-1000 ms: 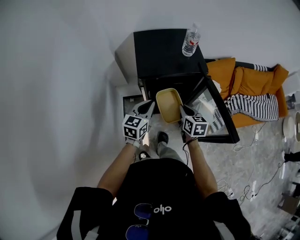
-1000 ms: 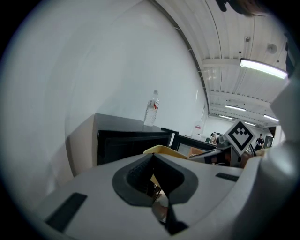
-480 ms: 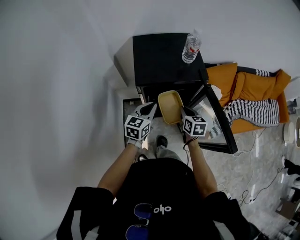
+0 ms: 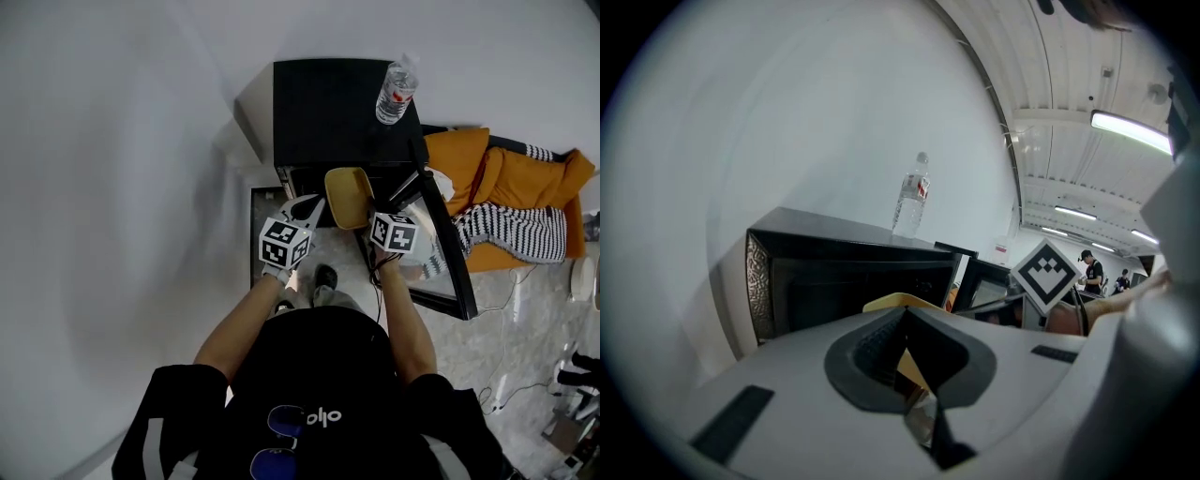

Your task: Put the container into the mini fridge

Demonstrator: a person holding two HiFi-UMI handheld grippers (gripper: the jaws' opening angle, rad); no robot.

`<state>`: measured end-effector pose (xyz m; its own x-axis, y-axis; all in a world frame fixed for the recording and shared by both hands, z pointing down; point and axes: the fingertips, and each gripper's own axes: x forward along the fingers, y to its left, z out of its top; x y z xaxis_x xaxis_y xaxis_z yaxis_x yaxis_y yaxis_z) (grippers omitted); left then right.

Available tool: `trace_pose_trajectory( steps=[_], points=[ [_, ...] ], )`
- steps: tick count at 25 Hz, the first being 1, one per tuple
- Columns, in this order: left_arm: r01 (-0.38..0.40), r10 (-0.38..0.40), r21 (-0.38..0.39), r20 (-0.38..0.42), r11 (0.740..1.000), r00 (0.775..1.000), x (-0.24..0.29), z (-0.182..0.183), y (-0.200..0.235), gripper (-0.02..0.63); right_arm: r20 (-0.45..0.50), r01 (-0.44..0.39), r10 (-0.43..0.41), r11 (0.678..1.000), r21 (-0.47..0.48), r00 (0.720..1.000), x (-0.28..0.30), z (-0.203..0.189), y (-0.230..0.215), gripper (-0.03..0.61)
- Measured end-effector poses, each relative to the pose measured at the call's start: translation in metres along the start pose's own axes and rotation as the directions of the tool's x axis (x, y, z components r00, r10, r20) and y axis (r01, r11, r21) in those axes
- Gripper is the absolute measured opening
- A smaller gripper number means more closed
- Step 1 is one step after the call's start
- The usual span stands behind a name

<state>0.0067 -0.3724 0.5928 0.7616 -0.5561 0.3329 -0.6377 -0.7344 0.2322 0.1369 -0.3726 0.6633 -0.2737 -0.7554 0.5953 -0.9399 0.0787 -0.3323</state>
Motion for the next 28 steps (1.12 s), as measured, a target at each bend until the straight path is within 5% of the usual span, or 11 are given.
trace_pose_trajectory(
  steps=[28],
  points=[
    [-0.035, 0.035, -0.011, -0.029, 0.999, 0.999, 0.044, -0.002, 0.034, 0.006, 0.009, 0.008, -0.008, 0.999, 0.047, 1.000, 0.091, 0.040, -0.023, 0.021]
  ],
)
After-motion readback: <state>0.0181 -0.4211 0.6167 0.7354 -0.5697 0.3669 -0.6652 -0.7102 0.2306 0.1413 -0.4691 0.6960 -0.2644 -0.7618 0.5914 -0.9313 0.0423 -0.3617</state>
